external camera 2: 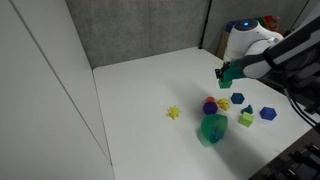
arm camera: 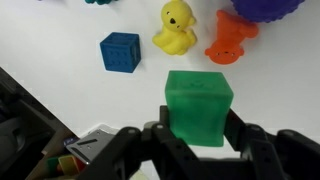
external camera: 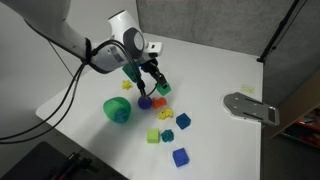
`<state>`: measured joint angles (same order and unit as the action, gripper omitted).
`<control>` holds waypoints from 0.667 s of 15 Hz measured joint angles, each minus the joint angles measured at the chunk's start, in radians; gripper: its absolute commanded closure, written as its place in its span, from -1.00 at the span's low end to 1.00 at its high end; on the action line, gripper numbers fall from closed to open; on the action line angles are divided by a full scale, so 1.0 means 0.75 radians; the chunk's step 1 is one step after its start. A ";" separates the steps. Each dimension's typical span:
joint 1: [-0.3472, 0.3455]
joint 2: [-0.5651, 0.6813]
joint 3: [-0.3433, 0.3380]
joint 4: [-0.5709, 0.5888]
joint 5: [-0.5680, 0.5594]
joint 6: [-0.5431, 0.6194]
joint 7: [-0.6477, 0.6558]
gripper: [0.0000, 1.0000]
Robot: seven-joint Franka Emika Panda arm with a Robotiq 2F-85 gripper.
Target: Put the green block on top of the blue block at the back of the table
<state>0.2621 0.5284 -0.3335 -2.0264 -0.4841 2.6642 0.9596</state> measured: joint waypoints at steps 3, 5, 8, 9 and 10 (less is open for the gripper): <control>-0.066 0.000 -0.002 -0.022 0.012 -0.005 0.000 0.42; -0.102 0.000 -0.003 -0.029 0.025 -0.014 -0.001 0.42; -0.146 0.000 -0.004 -0.035 0.053 -0.044 -0.002 0.42; -0.160 0.000 -0.004 -0.038 0.069 -0.049 -0.005 0.42; -0.177 0.001 -0.002 -0.042 0.092 -0.050 -0.015 0.42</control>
<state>0.1294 0.5289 -0.3348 -2.0581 -0.4148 2.6270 0.9480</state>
